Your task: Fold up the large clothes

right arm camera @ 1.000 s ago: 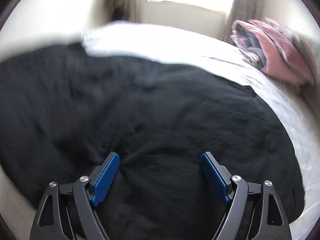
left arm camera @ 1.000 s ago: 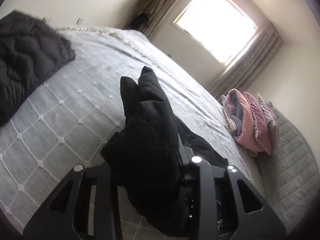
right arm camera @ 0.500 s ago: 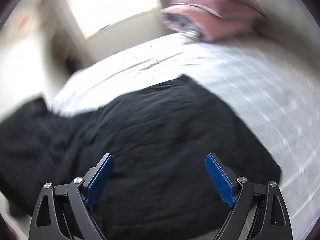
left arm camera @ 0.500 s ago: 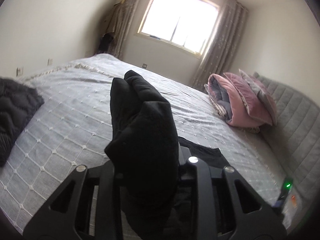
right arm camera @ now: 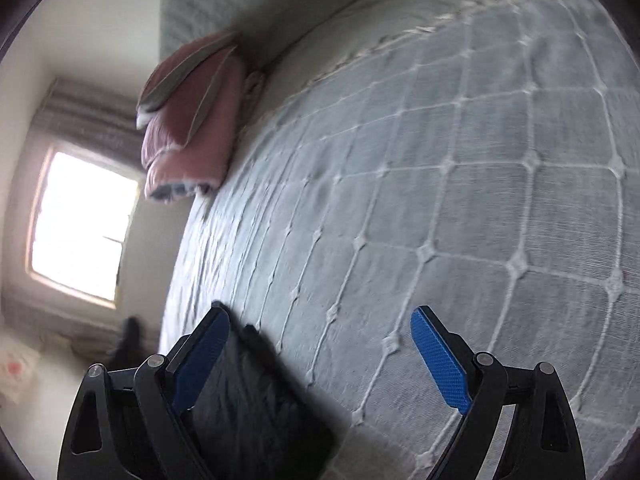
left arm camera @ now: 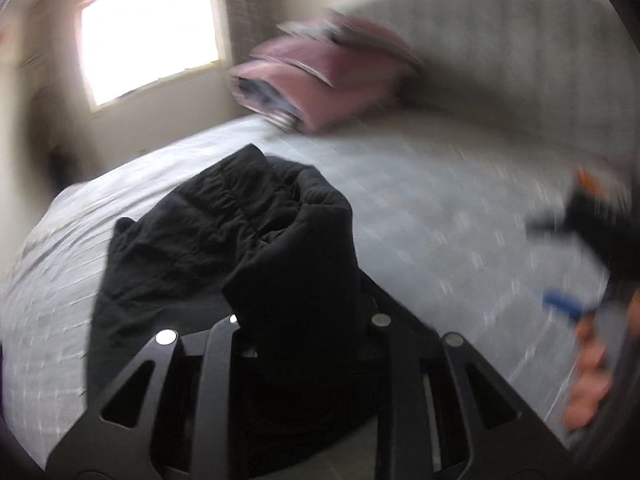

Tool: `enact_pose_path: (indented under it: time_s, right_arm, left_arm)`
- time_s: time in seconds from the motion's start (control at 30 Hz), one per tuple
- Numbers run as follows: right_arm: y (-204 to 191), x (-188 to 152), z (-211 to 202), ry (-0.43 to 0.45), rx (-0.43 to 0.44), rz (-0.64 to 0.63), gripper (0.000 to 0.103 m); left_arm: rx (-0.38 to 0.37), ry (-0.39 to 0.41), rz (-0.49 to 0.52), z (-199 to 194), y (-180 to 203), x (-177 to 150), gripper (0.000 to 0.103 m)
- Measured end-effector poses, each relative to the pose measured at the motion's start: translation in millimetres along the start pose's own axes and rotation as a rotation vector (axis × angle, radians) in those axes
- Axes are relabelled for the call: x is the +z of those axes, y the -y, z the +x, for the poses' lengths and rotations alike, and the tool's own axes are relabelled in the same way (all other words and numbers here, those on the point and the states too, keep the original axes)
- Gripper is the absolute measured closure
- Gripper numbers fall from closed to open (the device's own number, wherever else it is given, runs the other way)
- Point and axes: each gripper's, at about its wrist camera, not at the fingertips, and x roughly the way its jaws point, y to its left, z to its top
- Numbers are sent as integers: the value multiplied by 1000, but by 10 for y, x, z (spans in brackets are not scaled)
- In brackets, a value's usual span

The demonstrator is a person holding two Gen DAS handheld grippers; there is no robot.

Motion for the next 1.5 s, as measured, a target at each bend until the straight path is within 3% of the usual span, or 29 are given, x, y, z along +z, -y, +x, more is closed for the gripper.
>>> enact_pose_path:
  time_s: [0.07,0.13,0.2,0.37,0.5,0.6,0.7,0.77,0.87,0.9,0.97,1.0,1.13,1.27,1.33,1.37,1.4,1.43,1.5]
  right_arm:
    - [109,106,-33,4,13,29,10]
    - [153,153,-31,4,8,25,10]
    - [192,186,-15,-2,6,35,10]
    - [209,186,42,-22,23,39,10]
    - [163,155,25,-28,44,13,10]
    - [83,122,6,-26,61,-10,10]
    - [-120,55,-13,-31,86,-90,10]
    - [-353,-51,-15,-47,125,-186,10]
    - [-794,-346,59,-127,188,-392,11]
    - [-935,-473,111,-159,210,-466,13]
    - [-1182,-715,217,-212,233,-584,26]
    - [-1274,-807,271,-234,227,-633,28]
    - [-1525,-1084,638,-318,116,-781,30]
    - [-1438,-1103,1027,-321,-96,-778,30]
    - [-1388,-1156,1194,-336,-137,-777,32]
    - [-1384,-1163,1200,-348,-124,-784,49]
    - [-1417,-1194,1189,-349,-100,-816,59]
    - [-1450,-1188,1146,-336,-83,-832,76]
    - [-1569,-1148,984,-298,-15,-848,83]
  left_arm:
    - [-22,-84,94,275,259,-220,77]
    - [10,-67,163,321,360,-349,73]
    - [-12,-63,158,269,329,-323,69]
    - [-184,-105,47,101,101,-145,51]
    - [-407,-164,-187,0,-230,-62,48]
    - [-544,-131,-363,-311,-656,-102,48]
    - [-540,-88,-480,-566,-1104,-220,47]
    - [-478,-62,-544,-685,-1430,-352,45]
    - [-406,-96,-620,-586,-1740,-598,45]
    - [-400,-113,-668,-514,-1843,-711,45]
    - [-410,-130,-733,-396,-1953,-881,46]
    - [-425,-131,-740,-326,-1968,-947,53]
    - [-489,-107,-741,-166,-1926,-949,58]
    - [-541,-145,-766,-12,-2008,-1012,76]
    - [-531,-162,-756,25,-2007,-1045,85]
    - [-520,-171,-749,42,-1999,-1047,90]
    - [-522,-174,-754,48,-2010,-1036,91]
    - [-527,-175,-761,31,-2022,-1028,91]
    - [-538,-173,-774,18,-2024,-1007,91]
